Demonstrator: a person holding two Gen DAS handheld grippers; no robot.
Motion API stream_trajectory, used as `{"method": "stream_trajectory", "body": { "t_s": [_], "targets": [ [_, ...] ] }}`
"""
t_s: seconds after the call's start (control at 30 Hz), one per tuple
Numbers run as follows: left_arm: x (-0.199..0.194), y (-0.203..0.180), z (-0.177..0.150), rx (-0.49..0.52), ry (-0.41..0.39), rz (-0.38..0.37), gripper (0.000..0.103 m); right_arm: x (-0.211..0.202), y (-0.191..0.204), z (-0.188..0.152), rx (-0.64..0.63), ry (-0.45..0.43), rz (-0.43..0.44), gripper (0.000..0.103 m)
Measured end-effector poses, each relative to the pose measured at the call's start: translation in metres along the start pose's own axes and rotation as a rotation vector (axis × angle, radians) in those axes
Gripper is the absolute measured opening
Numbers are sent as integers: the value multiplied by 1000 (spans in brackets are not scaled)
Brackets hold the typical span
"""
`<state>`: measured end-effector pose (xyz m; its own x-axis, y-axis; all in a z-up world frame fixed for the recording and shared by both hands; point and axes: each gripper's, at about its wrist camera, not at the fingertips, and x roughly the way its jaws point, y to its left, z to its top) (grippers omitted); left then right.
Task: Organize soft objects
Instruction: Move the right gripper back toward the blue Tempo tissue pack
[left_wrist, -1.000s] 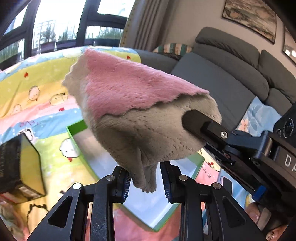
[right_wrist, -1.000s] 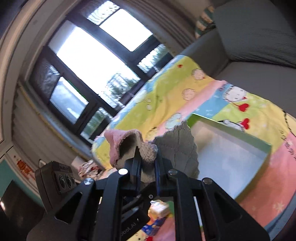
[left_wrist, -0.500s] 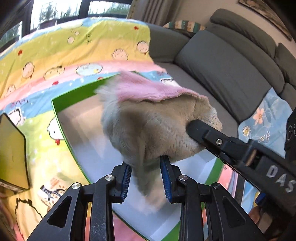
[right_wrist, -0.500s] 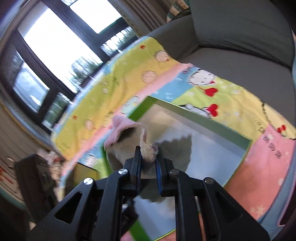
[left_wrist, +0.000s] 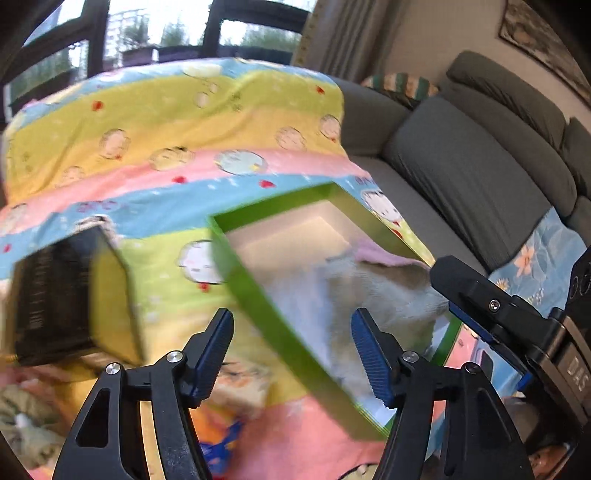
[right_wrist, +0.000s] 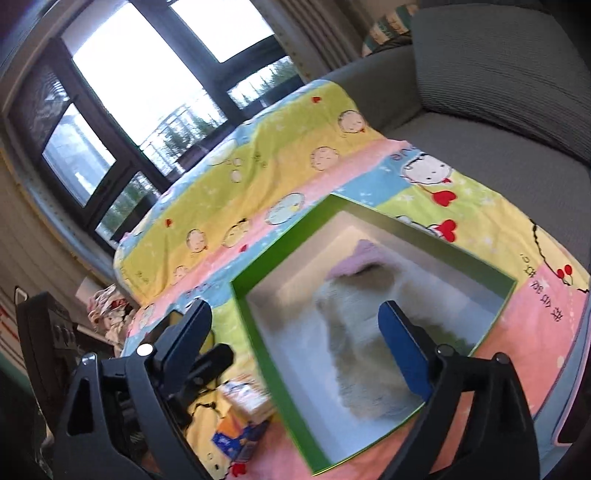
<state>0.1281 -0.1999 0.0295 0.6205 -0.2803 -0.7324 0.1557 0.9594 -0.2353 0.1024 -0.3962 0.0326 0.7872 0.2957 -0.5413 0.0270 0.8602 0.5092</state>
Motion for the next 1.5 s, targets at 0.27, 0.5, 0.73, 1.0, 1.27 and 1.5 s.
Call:
{"method": "stream_trajectory", "body": {
  "t_s": [0.27,0.5,0.73,1.0,1.27,1.5],
  "targets": [
    [-71,55,-22,-73,-82,101,74,0,52,-25,-98,42,58,96],
    [-107,125,-64,-199,-88,261,75,13,94,-68,-187,115,43,96],
    [-111,165,-114,-274,-86,329,75,15,132,-108,-316,145,31,96],
    [-105,183,-148,-332,-60,293,75,33,131,-132,-337,194,-40,96],
    [-100,185,-154,-323,-76,367,75,65,126,-148,-360,263,-107,96],
    [-92,199,-153,-353,-39,338,75,74,118,-148,-356,304,-125,96]
  ]
}}
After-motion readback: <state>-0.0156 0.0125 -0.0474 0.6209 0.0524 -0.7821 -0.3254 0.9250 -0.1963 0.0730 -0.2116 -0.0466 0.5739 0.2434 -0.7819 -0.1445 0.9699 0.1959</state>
